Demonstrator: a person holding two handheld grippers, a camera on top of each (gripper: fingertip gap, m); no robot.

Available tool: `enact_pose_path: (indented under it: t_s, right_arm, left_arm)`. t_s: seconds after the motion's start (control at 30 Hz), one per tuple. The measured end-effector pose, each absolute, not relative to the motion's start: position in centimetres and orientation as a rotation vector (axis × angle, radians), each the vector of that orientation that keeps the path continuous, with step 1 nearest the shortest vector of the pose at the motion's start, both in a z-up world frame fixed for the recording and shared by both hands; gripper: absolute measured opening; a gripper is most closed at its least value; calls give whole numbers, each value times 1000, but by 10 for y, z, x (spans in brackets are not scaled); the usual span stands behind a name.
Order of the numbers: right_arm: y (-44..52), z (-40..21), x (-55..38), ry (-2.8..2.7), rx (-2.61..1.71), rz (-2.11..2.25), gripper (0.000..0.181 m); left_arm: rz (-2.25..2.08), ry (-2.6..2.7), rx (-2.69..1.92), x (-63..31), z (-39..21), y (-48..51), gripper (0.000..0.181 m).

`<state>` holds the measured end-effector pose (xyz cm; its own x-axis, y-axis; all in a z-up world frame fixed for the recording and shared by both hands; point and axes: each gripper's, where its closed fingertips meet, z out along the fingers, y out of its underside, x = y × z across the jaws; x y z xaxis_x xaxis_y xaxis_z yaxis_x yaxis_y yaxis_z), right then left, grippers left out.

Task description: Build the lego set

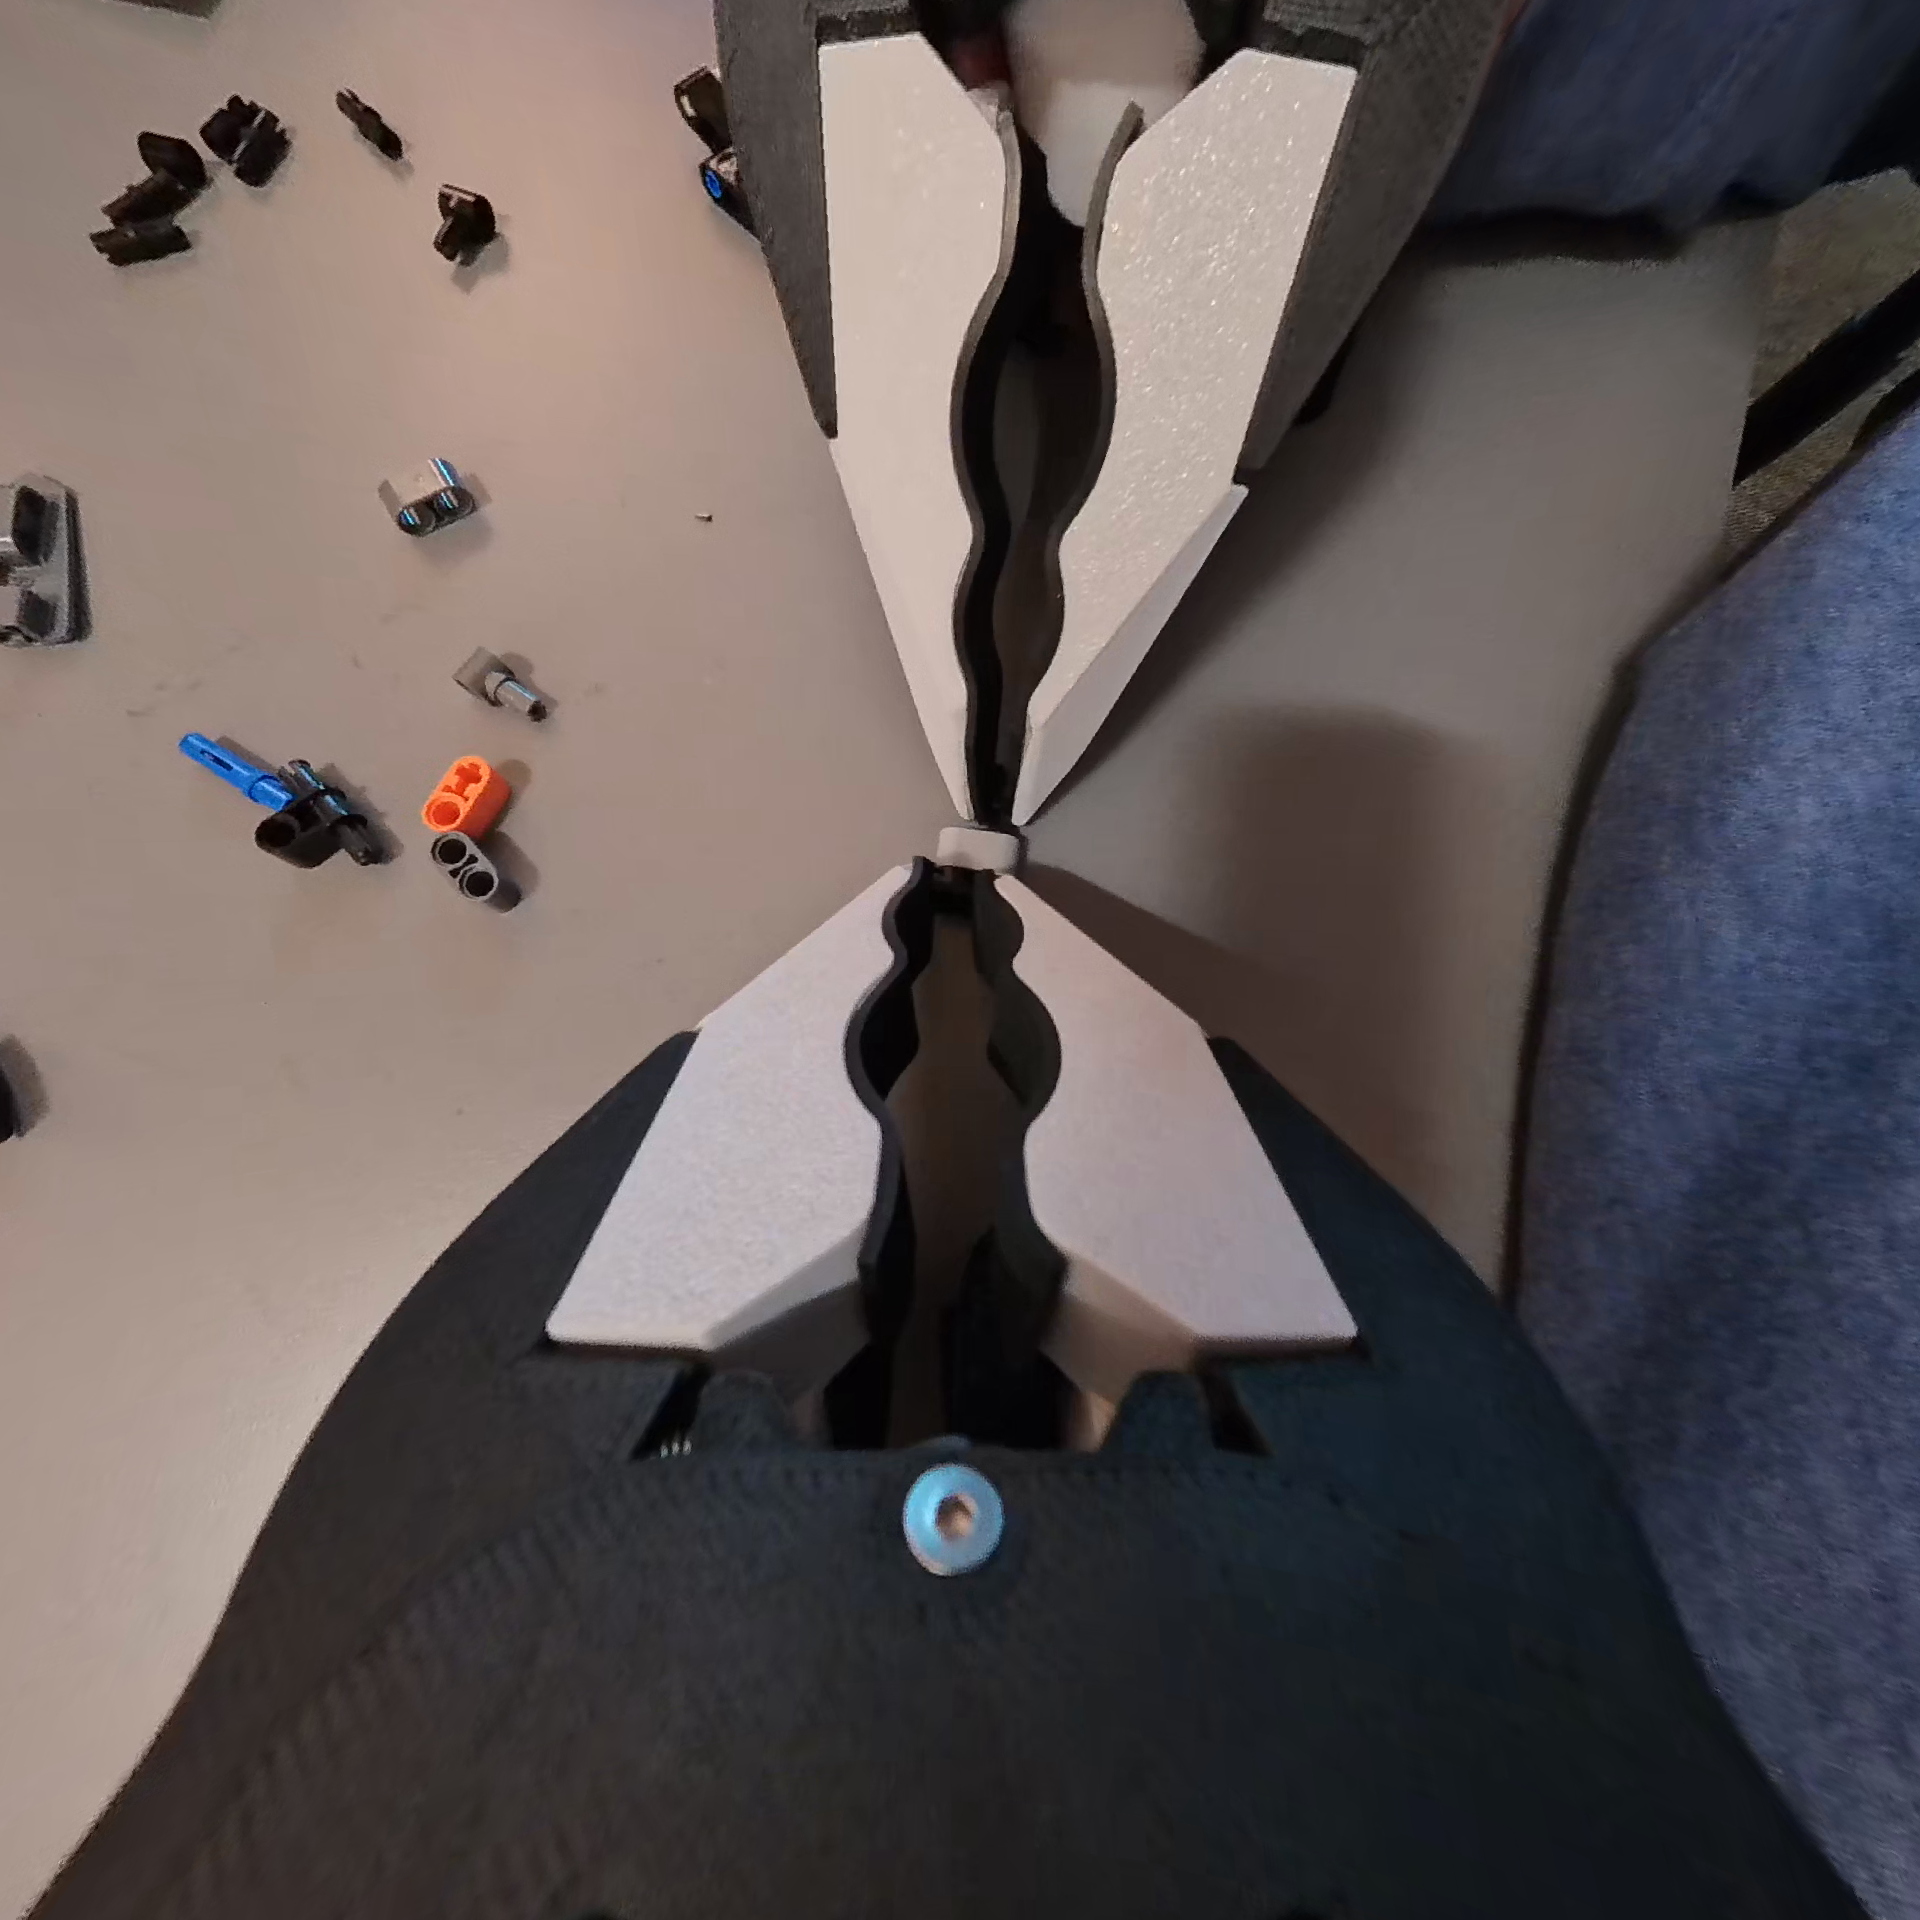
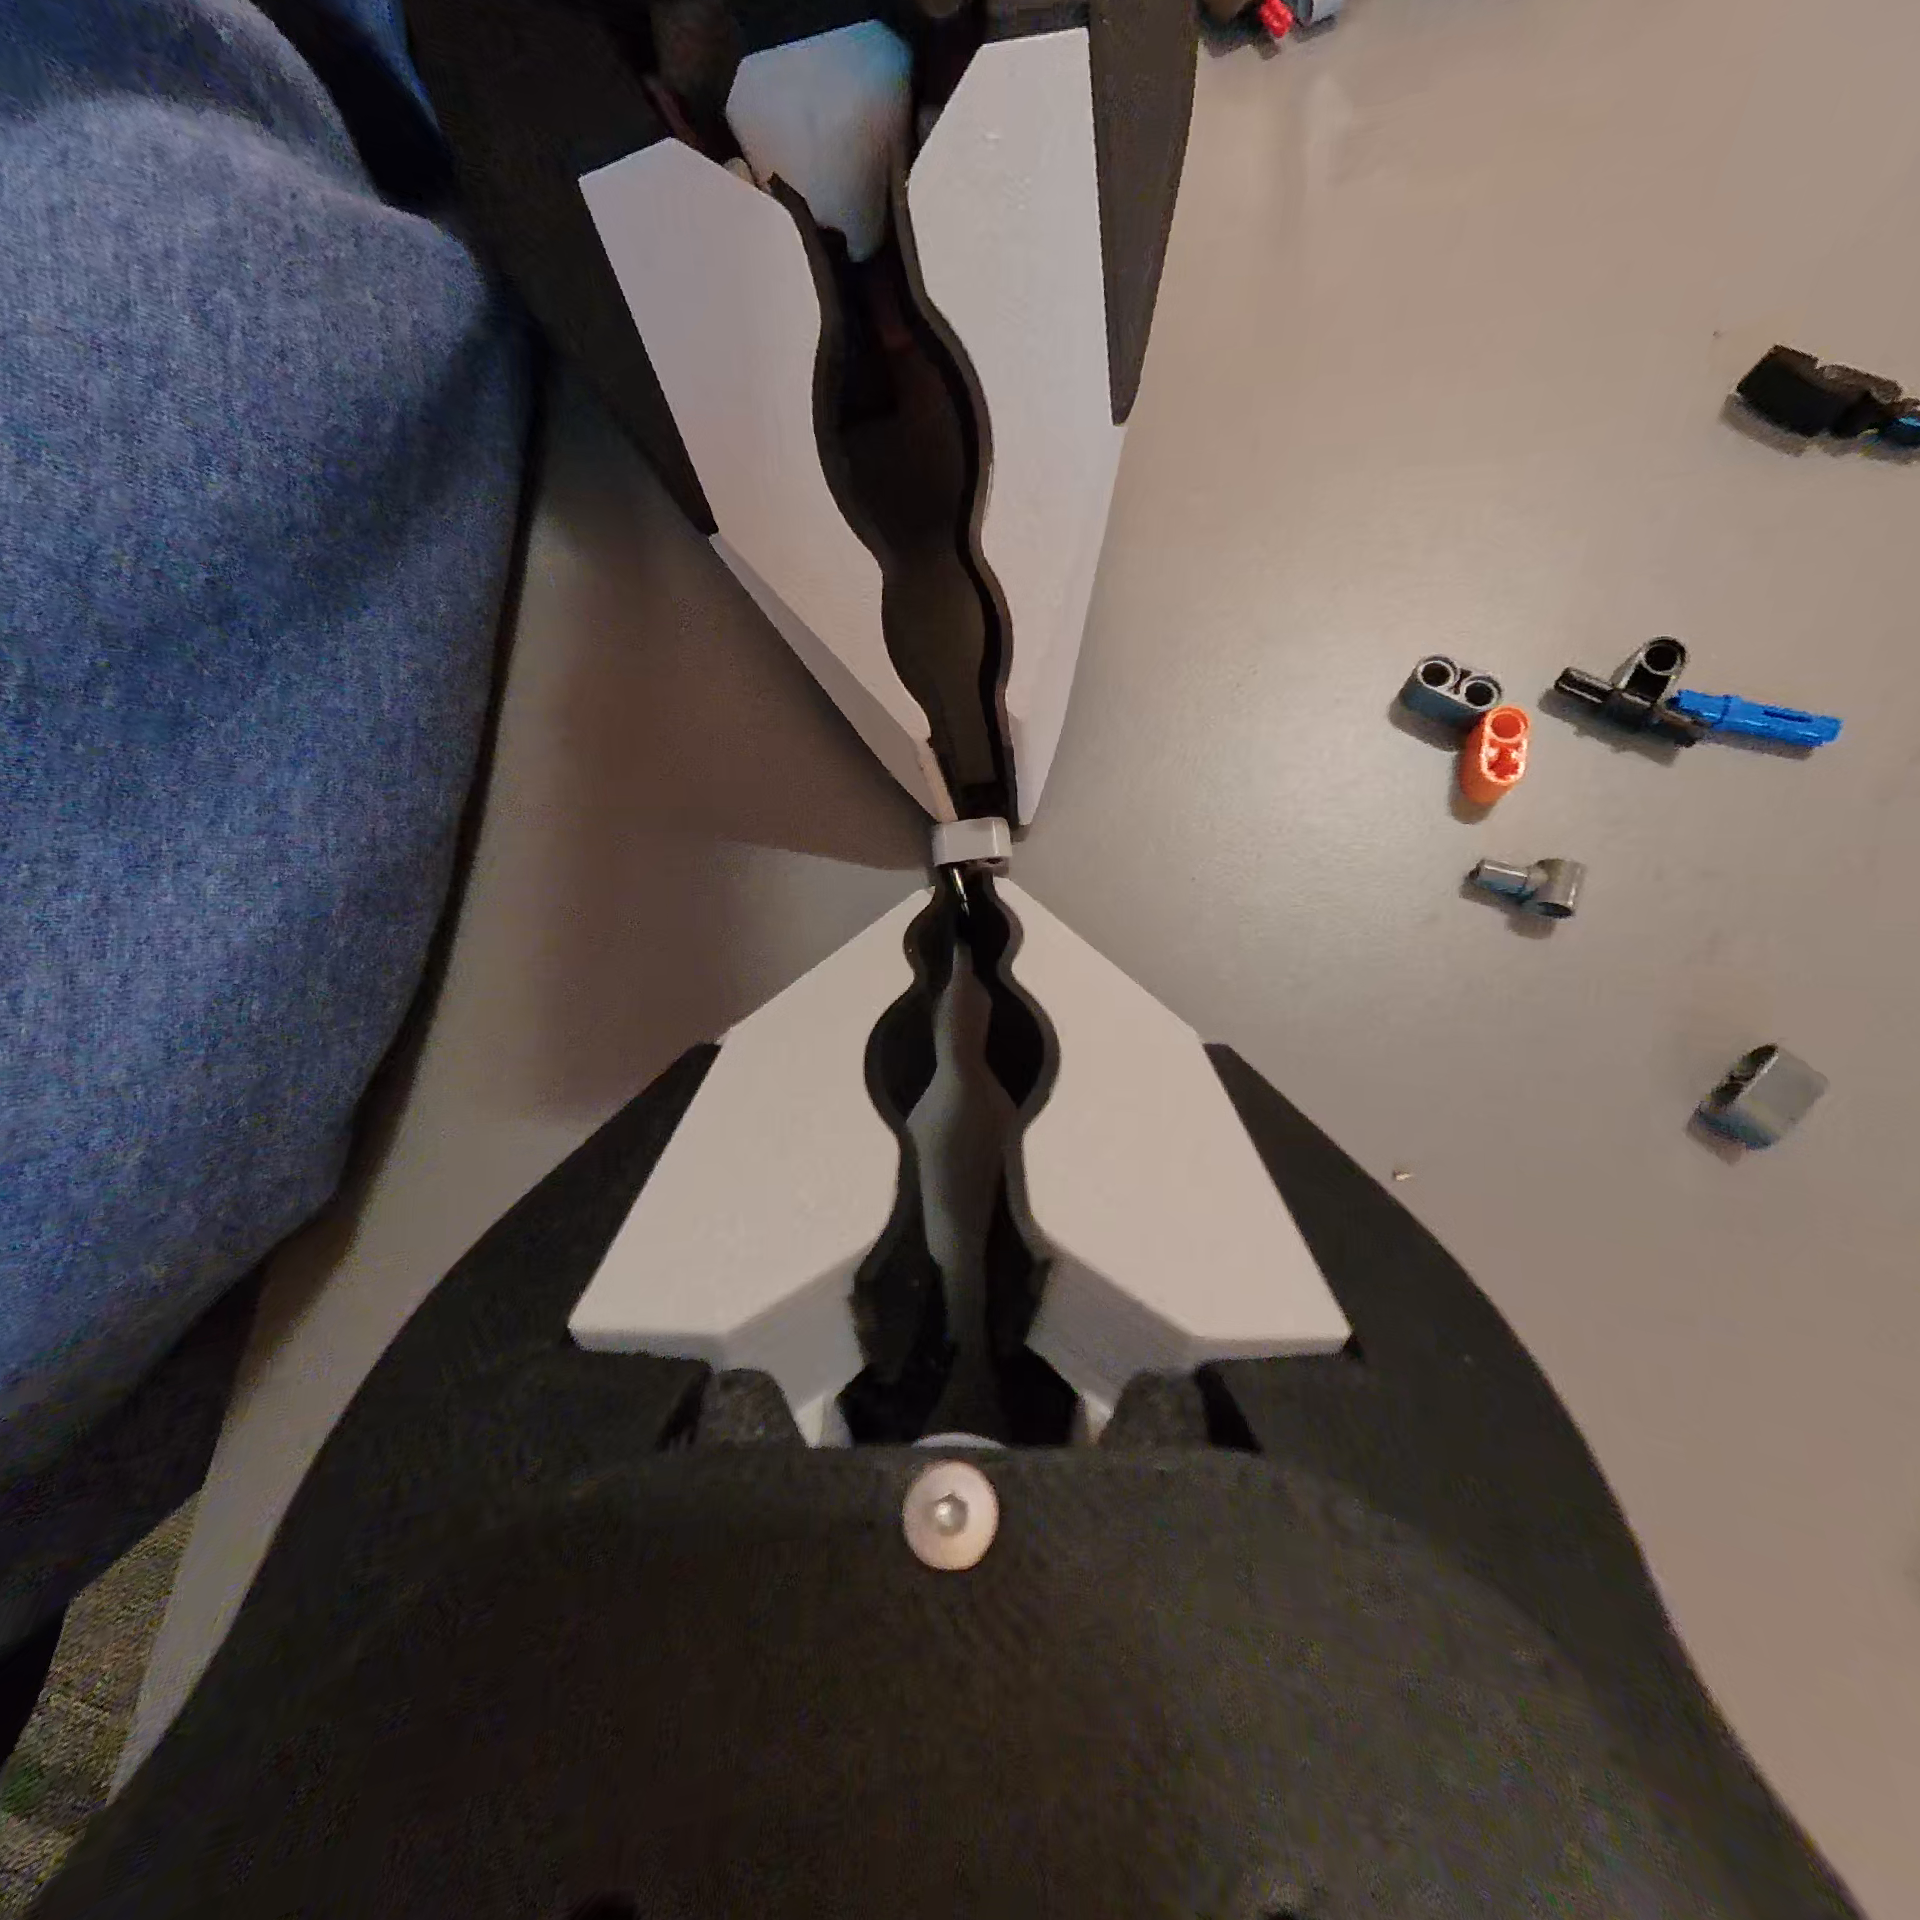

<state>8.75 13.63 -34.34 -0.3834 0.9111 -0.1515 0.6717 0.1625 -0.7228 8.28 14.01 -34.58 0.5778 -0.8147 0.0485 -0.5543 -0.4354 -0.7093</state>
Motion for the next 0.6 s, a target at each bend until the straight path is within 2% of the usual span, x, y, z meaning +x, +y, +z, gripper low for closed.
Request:
enact_pose_path:
  t_s: [0.6]
  right_arm:
    - [136,-343,85,-1796,-1766,911,0]
  left_arm:
    - [-456,1064,-2149,82,-345,141,5]
